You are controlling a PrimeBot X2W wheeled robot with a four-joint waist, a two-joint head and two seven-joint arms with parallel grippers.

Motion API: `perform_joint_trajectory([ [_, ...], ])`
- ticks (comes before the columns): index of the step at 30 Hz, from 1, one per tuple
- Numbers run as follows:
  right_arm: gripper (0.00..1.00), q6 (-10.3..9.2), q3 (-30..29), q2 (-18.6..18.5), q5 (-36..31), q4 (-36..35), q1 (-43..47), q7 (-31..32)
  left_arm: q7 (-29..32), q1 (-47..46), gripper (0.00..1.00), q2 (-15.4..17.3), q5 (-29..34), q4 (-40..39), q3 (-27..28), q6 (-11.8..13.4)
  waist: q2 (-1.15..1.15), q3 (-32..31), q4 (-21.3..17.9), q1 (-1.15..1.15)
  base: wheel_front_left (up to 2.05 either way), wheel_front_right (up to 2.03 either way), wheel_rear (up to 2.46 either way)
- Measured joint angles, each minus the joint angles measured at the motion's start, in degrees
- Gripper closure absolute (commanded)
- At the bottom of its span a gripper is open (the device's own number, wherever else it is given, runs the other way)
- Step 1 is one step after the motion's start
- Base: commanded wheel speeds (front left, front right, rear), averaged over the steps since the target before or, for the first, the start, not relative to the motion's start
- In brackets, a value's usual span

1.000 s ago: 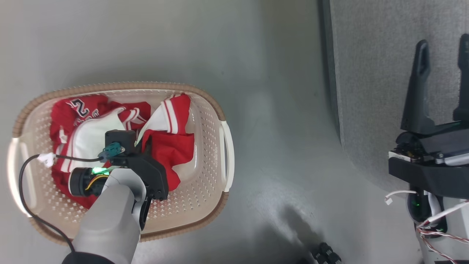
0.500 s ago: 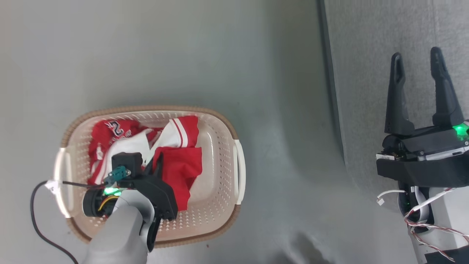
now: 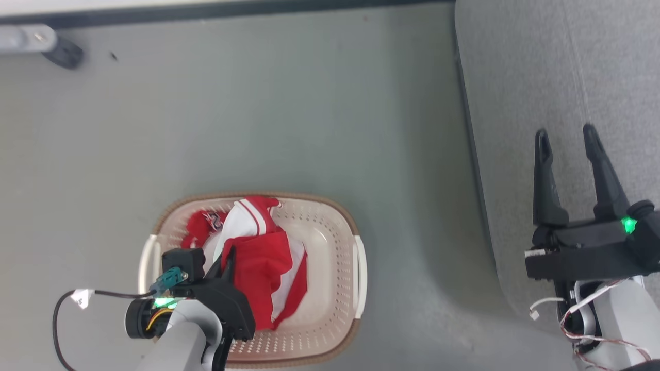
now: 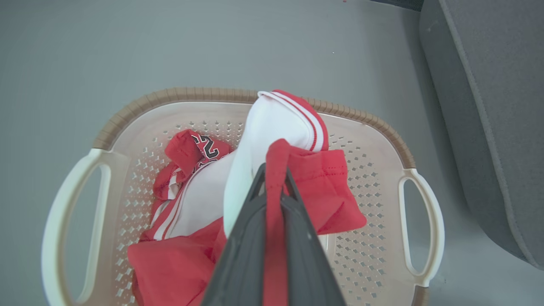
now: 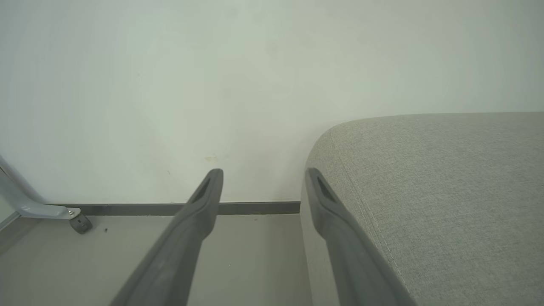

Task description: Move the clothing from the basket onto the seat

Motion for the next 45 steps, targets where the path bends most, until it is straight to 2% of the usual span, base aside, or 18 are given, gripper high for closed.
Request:
perform_joint_trajectory([
  [8,0.00,0.00,-0.74,-0.01,0.01,3.25,4.63,0.00,-0.01,2.33,1.00,0.22,1.07,-4.45,2.02,0.90,0.00,-6.77,2.41,0.00,0.00,0.00,0.00],
  [13,0.00,0.00,-0.70,0.18,0.04,5.00,6.93,0.01,0.00,4.59,1.00,1.66,2.09,-9.03,3.44,1.58,0.00,-11.08,3.85,0.00,0.00,0.00,0.00],
  [22,0.00,0.21,0.26,1.20,0.09,6.69,10.22,0.01,-0.03,7.65,1.00,3.87,5.45,-20.35,5.08,2.56,0.00,-18.10,5.90,0.00,0.00,0.00,0.00],
  [30,0.00,0.41,1.41,1.92,-0.04,8.16,13.24,0.01,-0.05,10.32,1.00,4.25,8.75,-31.05,4.81,2.47,0.00,-23.14,6.72,0.00,0.00,0.00,0.00],
  [34,0.00,0.42,1.94,2.38,-0.11,8.43,14.67,0.01,-0.05,12.40,1.00,4.12,10.02,-36.90,3.58,1.46,0.00,-25.71,6.59,0.00,0.00,0.00,0.00],
  [45,0.00,0.68,3.26,3.37,-0.12,8.57,17.81,0.01,-0.05,17.50,1.00,3.45,11.16,-44.25,-1.05,-1.07,0.00,-29.14,4.77,0.00,0.00,0.00,0.00],
])
